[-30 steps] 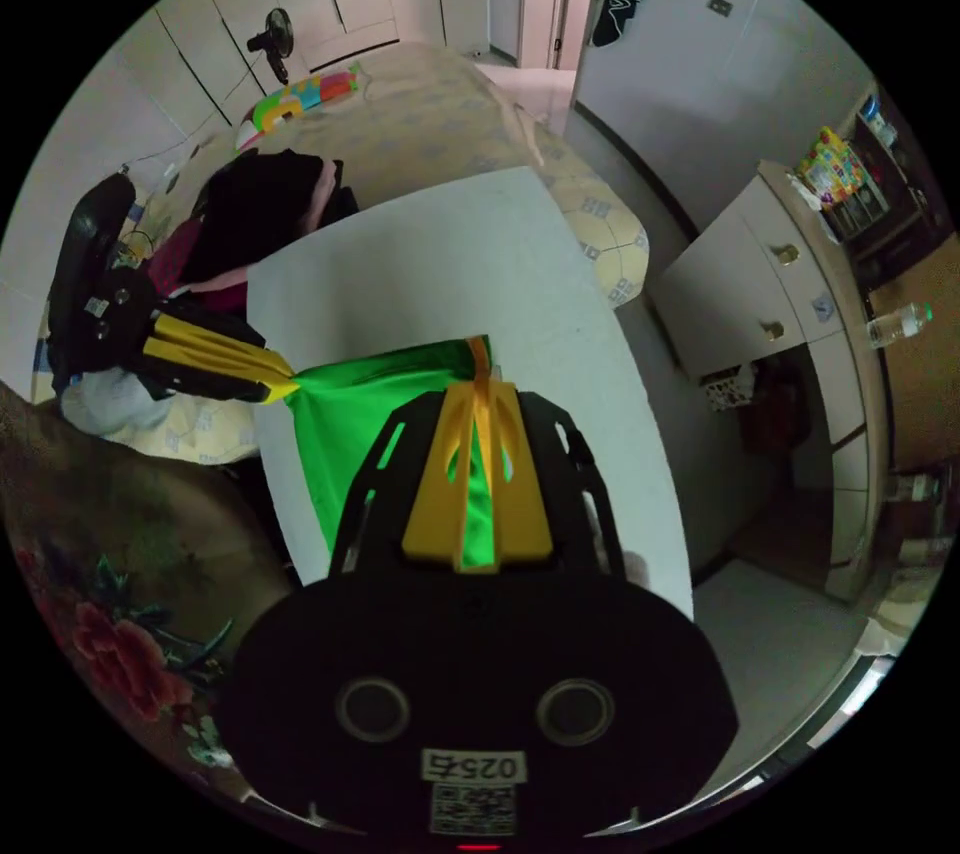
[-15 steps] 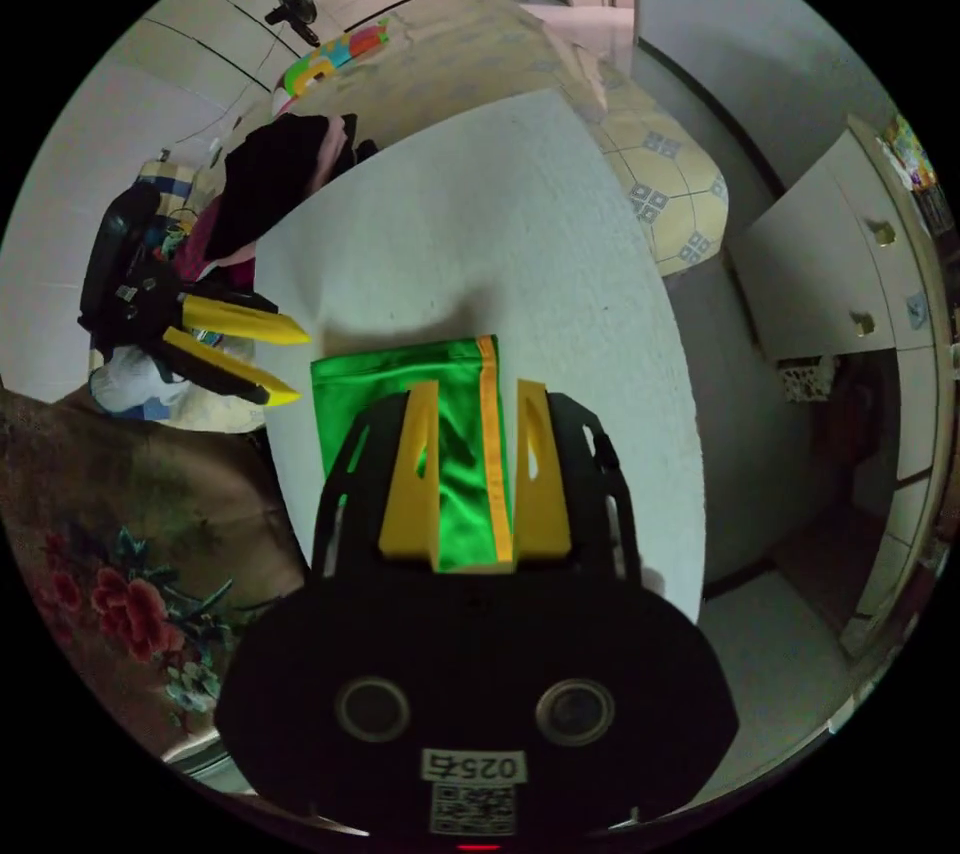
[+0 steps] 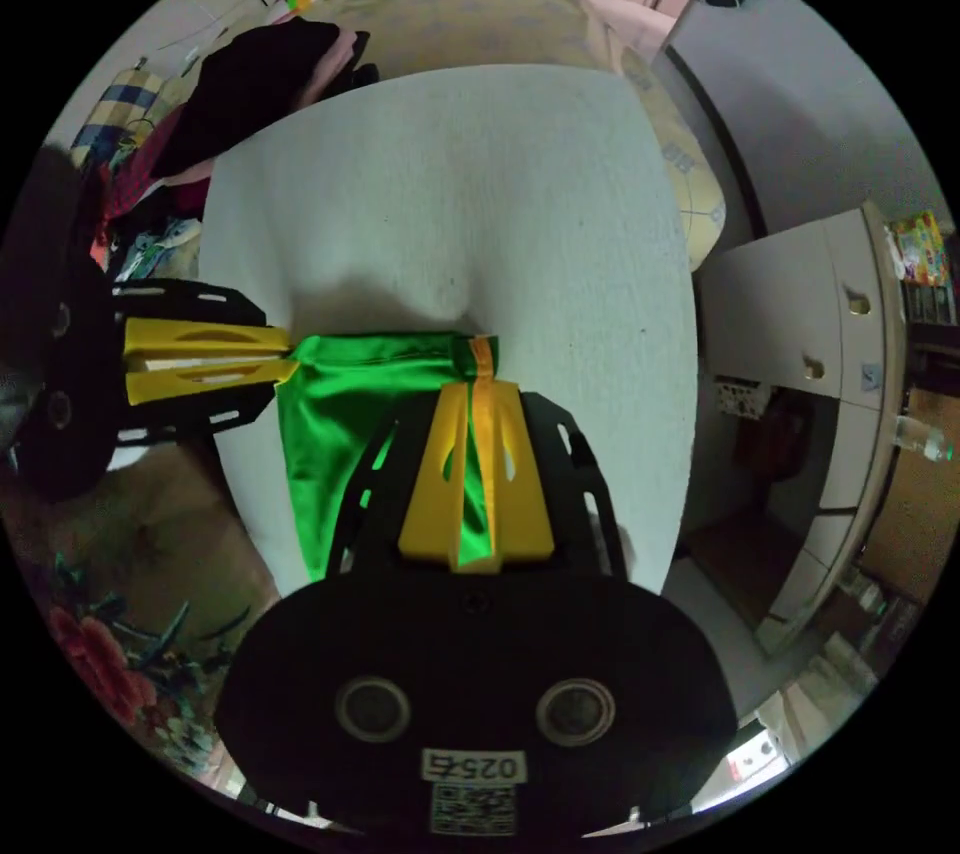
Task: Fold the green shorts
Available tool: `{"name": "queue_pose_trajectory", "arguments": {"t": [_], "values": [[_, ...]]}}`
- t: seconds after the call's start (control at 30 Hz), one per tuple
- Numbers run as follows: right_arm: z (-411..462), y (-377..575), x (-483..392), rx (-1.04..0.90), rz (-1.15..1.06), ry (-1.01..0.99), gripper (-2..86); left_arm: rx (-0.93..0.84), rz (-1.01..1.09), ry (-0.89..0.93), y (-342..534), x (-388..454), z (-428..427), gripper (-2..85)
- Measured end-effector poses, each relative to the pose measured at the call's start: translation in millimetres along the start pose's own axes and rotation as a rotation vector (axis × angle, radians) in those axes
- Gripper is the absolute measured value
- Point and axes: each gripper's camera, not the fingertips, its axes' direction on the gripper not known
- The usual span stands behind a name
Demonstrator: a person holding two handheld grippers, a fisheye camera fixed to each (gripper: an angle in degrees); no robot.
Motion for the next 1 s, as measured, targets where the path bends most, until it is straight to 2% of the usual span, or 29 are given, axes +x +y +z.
{"name": "queue_pose_trajectory", "arguments": {"t": [0.17, 0.33, 0.43, 0.53, 0.6, 0.73, 0.9, 1.0], "values": [[-20, -33, 10, -0.06, -0.098, -0.133, 3.9, 0.011, -0.091, 0.019, 15, -48, 3, -1.7], [-78, -88, -2, 0.082, -0.244, -0.137, 3.8, 0.098, -0.249, 0.023, 31, -145, -33, -1.7], [-136, -99, -3, 0.198, -0.313, -0.113, 3.9, 0.272, -0.25, 0.127, 59, -185, -95, -1.7], [-193, -61, 7, 0.301, -0.37, -0.125, 3.9, 0.45, -0.131, 0.301, 89, -180, -152, -1.7], [-224, 4, 21, 0.348, -0.38, -0.14, 4.0, 0.523, 0.019, 0.404, 100, -143, -176, -1.7], [-237, 128, 47, 0.332, -0.292, -0.138, 3.8, 0.505, 0.25, 0.514, 91, -47, -172, -1.7], [-206, 321, 72, 0.257, -0.044, -0.113, 2.9, 0.304, 0.506, 0.705, 57, 123, -110, -1.7], [-178, 407, 73, 0.219, 0.032, -0.133, 2.5, 0.201, 0.602, 0.665, 48, 220, -68, -1.6]]}}
